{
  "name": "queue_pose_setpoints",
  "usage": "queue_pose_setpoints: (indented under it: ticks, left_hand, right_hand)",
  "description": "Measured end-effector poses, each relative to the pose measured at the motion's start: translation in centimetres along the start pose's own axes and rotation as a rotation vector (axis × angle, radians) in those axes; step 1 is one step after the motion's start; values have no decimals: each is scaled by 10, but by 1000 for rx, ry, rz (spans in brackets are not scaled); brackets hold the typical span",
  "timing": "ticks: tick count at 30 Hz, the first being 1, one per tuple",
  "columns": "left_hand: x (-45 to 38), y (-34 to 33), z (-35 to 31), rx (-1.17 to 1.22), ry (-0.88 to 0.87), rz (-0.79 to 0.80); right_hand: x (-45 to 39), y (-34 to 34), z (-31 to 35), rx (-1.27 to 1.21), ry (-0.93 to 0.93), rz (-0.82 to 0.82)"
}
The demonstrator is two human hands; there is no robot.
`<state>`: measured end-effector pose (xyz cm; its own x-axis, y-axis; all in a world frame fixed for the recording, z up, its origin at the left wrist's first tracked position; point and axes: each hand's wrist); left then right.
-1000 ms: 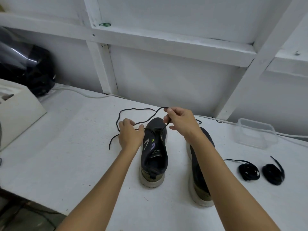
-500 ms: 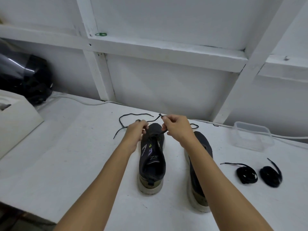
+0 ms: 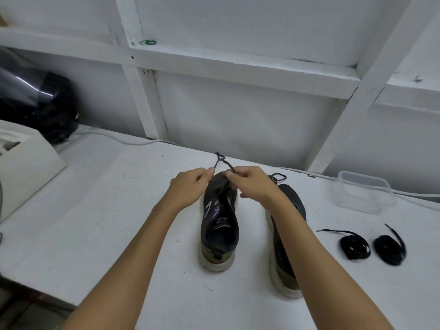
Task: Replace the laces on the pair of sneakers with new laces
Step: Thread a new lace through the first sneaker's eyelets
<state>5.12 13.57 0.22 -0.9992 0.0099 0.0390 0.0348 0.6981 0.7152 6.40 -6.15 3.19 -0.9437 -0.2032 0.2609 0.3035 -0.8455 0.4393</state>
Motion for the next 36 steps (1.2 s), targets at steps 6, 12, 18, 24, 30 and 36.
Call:
queue_pose_setpoints:
  ticks: [6, 12, 18, 24, 30, 36]
  left_hand:
    - [15, 5, 22, 49, -16, -31]
    - [25, 0, 38, 72, 38, -27]
    - [21, -5, 34, 70, 29, -11]
    - [17, -6, 28, 72, -17, 1]
    - [17, -1, 23, 113, -48, -7]
    - [12, 0, 30, 61, 41, -171]
  right_hand:
    - [3, 27, -1, -696, -158, -194]
    - [8, 58, -9, -731, -217, -684]
    - [11, 59, -39, 546, -429, -526]
    - [-1, 27, -22, 566, 26, -438]
    - [-14, -3, -5, 709, 179, 72]
    - [-16, 4, -7, 653, 143, 6]
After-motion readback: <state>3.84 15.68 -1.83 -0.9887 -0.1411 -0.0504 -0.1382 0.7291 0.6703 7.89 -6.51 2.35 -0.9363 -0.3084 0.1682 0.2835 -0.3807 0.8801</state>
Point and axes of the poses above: each hand's wrist, its own x-axis away from the middle knuckle, its own y-axis out of the back of the hand, z = x × y, and after that the axes turned 1 degree about -y, right-handed
